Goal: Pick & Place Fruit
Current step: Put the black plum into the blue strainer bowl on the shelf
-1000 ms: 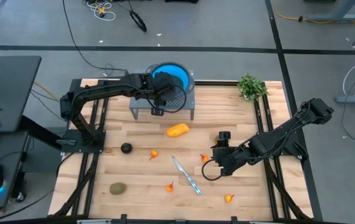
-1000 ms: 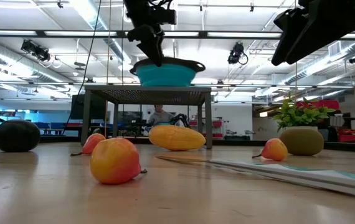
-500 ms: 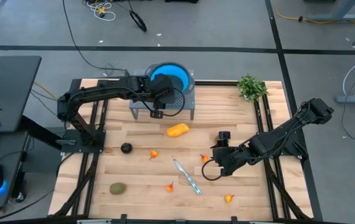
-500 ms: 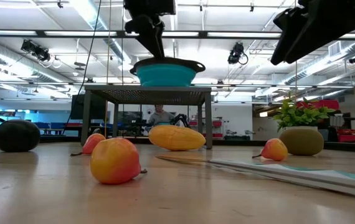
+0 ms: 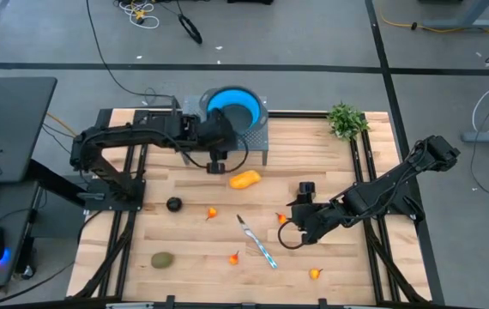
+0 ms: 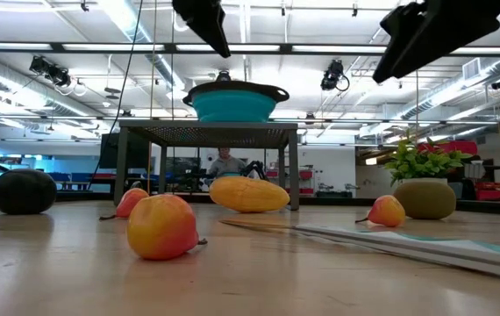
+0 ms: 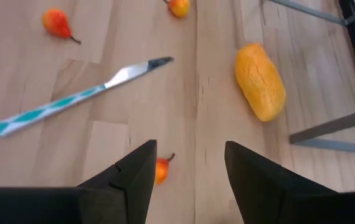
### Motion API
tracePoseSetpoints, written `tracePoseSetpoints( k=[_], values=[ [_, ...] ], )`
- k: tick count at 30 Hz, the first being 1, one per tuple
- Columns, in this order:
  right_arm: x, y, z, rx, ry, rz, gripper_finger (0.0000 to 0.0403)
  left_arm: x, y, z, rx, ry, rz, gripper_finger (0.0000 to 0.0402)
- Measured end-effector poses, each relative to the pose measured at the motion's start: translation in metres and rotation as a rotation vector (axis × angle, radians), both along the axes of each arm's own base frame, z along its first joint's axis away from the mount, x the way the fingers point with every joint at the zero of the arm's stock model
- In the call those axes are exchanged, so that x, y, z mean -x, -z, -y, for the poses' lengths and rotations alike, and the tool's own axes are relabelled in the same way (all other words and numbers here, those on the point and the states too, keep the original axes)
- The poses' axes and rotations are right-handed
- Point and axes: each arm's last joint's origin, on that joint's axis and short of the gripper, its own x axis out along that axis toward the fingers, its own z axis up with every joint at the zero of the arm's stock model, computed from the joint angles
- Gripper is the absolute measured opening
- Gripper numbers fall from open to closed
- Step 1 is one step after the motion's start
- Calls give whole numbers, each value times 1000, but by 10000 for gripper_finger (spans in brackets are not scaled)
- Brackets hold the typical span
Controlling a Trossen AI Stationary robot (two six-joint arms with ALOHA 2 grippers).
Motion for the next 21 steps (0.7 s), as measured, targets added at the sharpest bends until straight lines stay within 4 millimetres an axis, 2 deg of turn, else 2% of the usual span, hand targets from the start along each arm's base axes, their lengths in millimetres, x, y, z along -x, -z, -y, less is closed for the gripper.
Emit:
tracePoseSetpoints(
  k=[6,12,21],
  values=[
    [-2,-1,-1,-39,29,27,199,0,10,29,214,-6,5,153],
    [-2,2,-1,-66,56,39,199,3,38,58,259,-19,-53,145],
    [1,39,11,-46,100,69,199,-4,96,92,276,54,51,127]
  ],
)
